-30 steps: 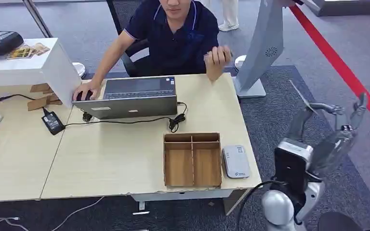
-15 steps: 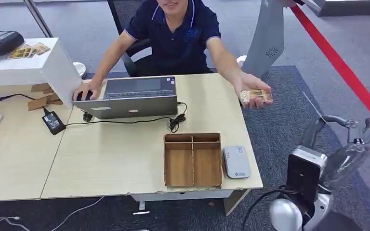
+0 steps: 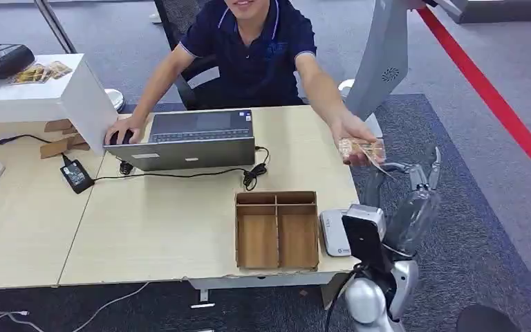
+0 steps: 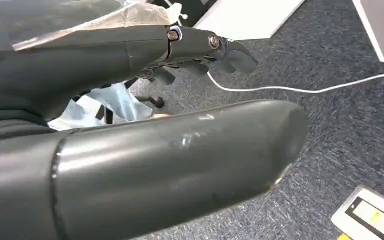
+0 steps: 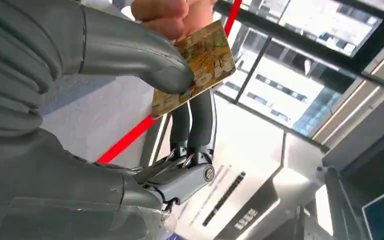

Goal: Pass the card to the sensor for recognition and then transmit it.

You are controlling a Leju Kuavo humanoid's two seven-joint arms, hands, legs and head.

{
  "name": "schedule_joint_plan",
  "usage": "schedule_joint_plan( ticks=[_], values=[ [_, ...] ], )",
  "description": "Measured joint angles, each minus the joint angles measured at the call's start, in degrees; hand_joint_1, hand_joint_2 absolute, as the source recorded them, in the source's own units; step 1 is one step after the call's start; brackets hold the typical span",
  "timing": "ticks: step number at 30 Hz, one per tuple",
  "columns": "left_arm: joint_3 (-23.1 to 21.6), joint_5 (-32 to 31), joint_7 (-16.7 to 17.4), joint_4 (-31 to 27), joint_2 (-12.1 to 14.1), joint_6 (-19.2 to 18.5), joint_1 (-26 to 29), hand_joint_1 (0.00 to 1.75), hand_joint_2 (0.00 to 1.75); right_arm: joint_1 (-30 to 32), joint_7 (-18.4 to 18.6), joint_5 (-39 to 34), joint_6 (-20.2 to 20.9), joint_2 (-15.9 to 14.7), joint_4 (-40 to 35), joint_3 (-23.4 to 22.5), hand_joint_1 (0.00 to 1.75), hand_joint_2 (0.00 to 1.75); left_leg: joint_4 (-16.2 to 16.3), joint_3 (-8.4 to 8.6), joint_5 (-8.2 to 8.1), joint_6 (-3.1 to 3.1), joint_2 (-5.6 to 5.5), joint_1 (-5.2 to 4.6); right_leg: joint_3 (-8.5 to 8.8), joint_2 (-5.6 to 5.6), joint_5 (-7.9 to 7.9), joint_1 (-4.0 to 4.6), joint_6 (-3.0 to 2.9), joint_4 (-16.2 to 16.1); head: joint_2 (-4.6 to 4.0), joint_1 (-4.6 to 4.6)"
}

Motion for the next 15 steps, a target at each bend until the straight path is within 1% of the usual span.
schedule_joint_plan(
  ticks=[8,15],
  values=[
    [-0.55,0.96,0.09,0.0,-0.02,0.0,-0.03,0.0,0.0,-1.46,-1.57,-0.39,0.0,0.07,6.8,3.74,1.75,1.75,0.0,-0.02,0.0,0.0,0.0,0.0,-0.01,0.0,-0.01,0.0,-0.02,0.0,0.0,0.0],
    [-0.87,1.07,0.09,0.0,-0.02,0.0,-0.03,0.0,0.0,-2.08,-1.55,-0.17,-0.02,0.04,9.79,5.29,1.75,1.75,0.0,-0.01,0.0,0.0,0.0,0.0,-0.01,0.0,-0.01,0.0,-0.02,0.0,0.0,0.02]
  ],
)
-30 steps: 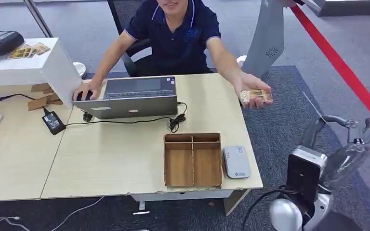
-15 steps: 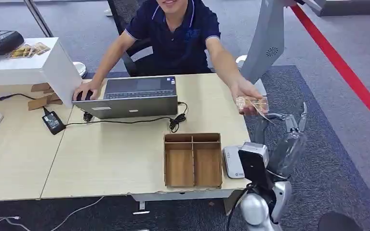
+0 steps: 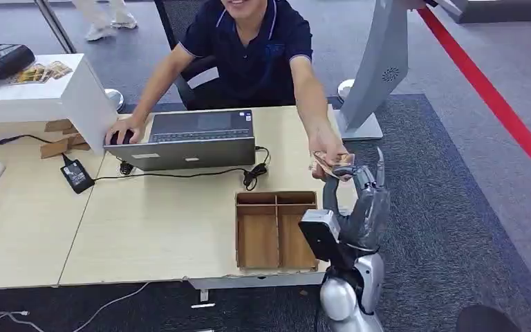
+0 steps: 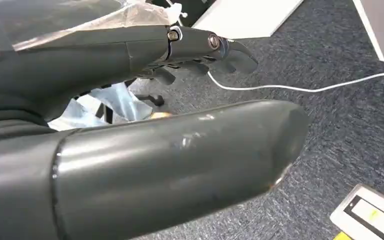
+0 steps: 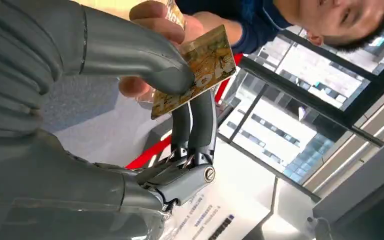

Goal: Pass the card to the sensor for recognition and then transmit it.

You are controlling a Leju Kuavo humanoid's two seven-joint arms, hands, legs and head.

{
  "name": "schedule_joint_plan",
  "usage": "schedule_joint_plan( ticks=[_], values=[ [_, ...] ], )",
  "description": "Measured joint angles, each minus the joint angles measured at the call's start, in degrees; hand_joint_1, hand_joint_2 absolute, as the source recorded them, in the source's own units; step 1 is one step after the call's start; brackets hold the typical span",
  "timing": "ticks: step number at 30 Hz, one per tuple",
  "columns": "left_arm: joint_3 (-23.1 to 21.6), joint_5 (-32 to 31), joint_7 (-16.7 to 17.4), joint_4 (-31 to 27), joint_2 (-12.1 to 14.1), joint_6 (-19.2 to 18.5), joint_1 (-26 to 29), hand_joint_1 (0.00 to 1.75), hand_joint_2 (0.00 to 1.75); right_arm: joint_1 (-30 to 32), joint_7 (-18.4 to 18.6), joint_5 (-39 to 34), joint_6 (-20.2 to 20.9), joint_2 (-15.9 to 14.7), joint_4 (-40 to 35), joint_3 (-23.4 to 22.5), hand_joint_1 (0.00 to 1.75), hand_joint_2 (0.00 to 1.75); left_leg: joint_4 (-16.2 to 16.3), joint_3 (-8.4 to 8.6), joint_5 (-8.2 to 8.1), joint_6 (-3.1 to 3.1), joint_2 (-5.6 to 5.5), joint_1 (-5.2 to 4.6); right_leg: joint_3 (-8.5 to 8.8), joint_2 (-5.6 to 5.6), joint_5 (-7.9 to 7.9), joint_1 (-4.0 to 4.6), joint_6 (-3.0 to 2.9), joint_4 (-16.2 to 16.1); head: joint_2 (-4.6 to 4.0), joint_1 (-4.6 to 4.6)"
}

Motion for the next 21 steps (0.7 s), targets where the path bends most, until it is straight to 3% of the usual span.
schedule_joint_plan(
  ticks=[6,7,8,21],
  values=[
    [-0.37,0.31,0.02,0.0,0.0,0.0,0.02,0.0,0.0,-0.26,0.59,0.02,-0.02,-0.02,1.62,0.57,1.75,1.75,0.0,-0.01,0.0,0.0,-0.01,0.0,-0.01,0.0,0.0,0.0,0.0,0.0,0.0,-0.02],
    [-0.5,0.31,0.02,0.0,0.0,0.0,0.02,0.0,0.0,-0.3,0.61,0.02,-0.04,-0.04,1.86,0.63,0.07,1.75,0.0,-0.01,0.0,0.0,-0.01,0.0,-0.01,0.0,0.0,0.0,0.0,0.0,0.0,-0.02],
    [-0.57,0.31,0.02,0.0,0.0,0.0,0.02,0.0,0.0,-0.31,0.7,0.02,-0.07,-0.04,2.01,0.66,0.0,1.75,0.0,-0.01,0.0,0.0,-0.01,0.0,-0.01,0.0,-0.01,0.0,0.0,0.0,0.0,-0.02],
    [-0.63,0.37,0.68,0.0,0.0,0.0,0.07,0.0,0.0,-0.43,0.7,-0.88,-0.09,-0.11,3.59,0.61,0.0,1.75,0.0,0.01,0.0,0.0,0.01,0.0,-0.02,0.0,-0.01,0.0,-0.01,0.0,0.0,-0.02]
  ],
)
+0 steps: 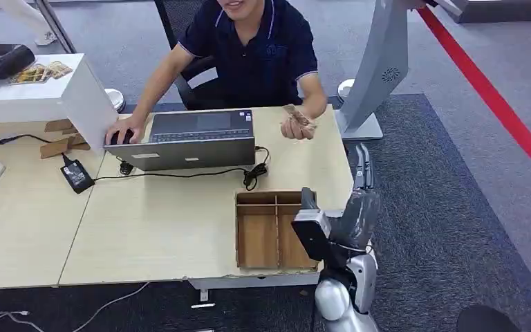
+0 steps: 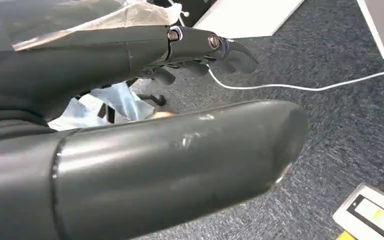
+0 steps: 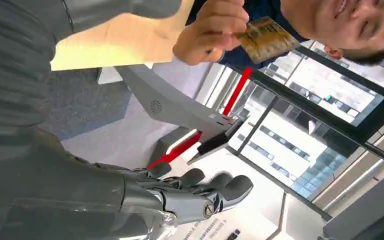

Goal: Pass the card to the sensor for recognition and then transmit it.

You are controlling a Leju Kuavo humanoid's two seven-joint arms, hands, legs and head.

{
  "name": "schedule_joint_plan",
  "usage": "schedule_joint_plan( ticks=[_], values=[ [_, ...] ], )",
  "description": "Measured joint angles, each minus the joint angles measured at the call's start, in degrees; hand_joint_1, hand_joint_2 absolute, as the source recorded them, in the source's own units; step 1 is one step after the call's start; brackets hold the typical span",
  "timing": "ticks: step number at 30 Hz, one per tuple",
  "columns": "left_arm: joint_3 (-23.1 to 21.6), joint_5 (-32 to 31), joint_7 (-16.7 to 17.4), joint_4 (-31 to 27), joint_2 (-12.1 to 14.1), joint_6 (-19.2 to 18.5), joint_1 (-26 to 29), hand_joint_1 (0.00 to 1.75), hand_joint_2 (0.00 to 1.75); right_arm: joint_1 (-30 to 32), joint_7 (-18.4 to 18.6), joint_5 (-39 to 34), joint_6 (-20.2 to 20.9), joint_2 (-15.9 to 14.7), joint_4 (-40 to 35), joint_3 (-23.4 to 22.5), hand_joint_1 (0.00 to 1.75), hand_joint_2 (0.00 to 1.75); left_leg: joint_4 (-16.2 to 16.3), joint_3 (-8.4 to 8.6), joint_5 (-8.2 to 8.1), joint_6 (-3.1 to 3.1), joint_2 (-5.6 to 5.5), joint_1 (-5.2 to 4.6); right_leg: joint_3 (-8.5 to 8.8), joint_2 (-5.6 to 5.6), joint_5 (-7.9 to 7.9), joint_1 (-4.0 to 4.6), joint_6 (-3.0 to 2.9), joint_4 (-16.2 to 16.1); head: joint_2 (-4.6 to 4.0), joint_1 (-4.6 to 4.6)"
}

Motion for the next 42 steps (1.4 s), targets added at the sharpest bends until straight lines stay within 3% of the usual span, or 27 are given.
schedule_joint_plan(
  ticks=[8,12,15,27,42],
  values=[
    [0.22,-0.44,0.33,-0.04,0.0,0.0,0.08,0.0,0.0,0.46,3.1,-7.29,-0.02,-0.22,0.44,-0.04,0.0,1.75,0.0,0.0,0.0,0.0,0.01,0.0,-0.03,0.0,0.0,0.0,0.0,0.0,0.0,0.0],
    [1.09,-0.96,0.31,-0.04,0.02,0.02,0.14,0.0,0.0,1.92,4.89,-16.12,-0.02,-0.74,1.09,-0.09,0.0,1.75,0.0,-0.01,-0.01,0.0,0.01,0.0,-0.04,0.01,0.0,0.0,0.0,0.0,0.0,0.0],
    [1.57,-1.25,0.31,-0.04,0.07,0.0,0.15,0.0,0.0,2.88,5.38,-18.73,-0.06,-1.18,1.53,-0.24,0.0,1.75,0.0,-0.01,-0.01,0.0,0.02,0.0,-0.04,0.01,0.0,0.0,0.0,-0.01,0.0,-0.02],
    [4.44,-2.49,0.33,-0.04,0.09,0.0,0.24,0.0,0.0,5.68,5.79,-18.45,-0.09,-3.61,5.38,-3.71,0.0,1.75,0.0,-0.01,-0.01,0.01,0.02,0.0,-0.05,0.01,-0.01,0.0,0.0,-0.02,0.0,0.0],
    [5.92,-2.62,0.35,-0.04,0.09,0.0,0.25,0.0,0.0,5.72,4.59,-16.78,-0.09,-3.5,9.11,-4.59,0.0,1.75,0.0,-0.02,-0.01,0.01,0.03,0.0,-0.04,0.01,-0.01,0.0,0.0,-0.01,0.0,0.0]
  ],
)
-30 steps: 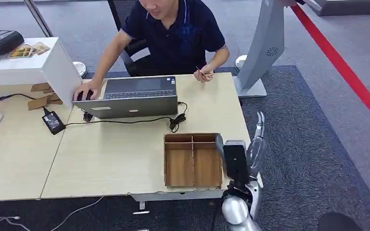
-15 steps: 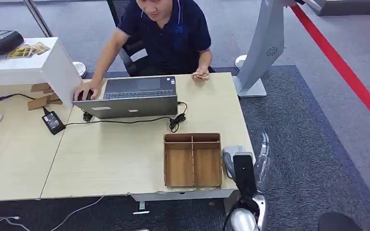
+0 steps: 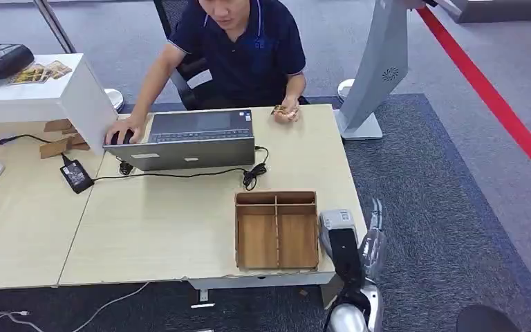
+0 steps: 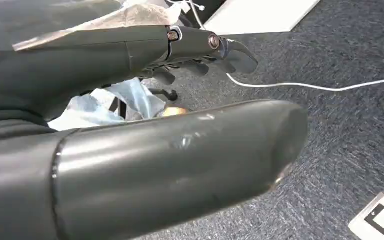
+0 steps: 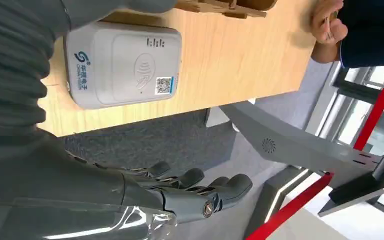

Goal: Pass the card to the sensor for recognition and then transmit it.

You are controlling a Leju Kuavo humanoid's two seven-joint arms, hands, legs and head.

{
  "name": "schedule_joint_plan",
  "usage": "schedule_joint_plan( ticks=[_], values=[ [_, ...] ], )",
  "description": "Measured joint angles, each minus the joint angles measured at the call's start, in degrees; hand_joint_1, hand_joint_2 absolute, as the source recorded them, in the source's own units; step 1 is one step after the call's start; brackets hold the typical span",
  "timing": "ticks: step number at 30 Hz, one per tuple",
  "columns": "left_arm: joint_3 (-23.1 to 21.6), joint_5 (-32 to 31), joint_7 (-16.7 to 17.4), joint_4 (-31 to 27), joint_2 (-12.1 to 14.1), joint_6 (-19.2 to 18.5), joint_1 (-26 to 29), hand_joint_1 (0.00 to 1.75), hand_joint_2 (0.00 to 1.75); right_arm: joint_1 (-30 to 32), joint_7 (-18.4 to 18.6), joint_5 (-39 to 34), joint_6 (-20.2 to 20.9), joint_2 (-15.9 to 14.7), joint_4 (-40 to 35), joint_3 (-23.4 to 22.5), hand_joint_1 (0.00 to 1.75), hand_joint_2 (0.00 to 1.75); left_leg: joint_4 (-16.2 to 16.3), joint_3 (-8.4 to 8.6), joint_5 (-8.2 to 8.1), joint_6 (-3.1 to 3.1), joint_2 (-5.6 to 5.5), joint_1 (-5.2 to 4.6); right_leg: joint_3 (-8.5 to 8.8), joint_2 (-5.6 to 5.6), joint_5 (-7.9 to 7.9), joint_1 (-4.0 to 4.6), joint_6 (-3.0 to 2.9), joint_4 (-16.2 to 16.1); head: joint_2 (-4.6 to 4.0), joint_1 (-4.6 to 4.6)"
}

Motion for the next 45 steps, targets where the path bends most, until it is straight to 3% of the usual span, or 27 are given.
schedule_joint_plan(
  ticks=[45],
  values=[
    [1.42,-0.48,0.04,-0.02,-0.02,0.0,0.0,0.0,0.0,0.08,0.11,0.2,0.0,0.44,2.56,-0.24,0.0,1.75,0.0,0.0,0.0,0.0,0.0,0.0,-0.01,0.0,0.0,0.0,0.0,0.0,0.0,-0.02]
  ],
)
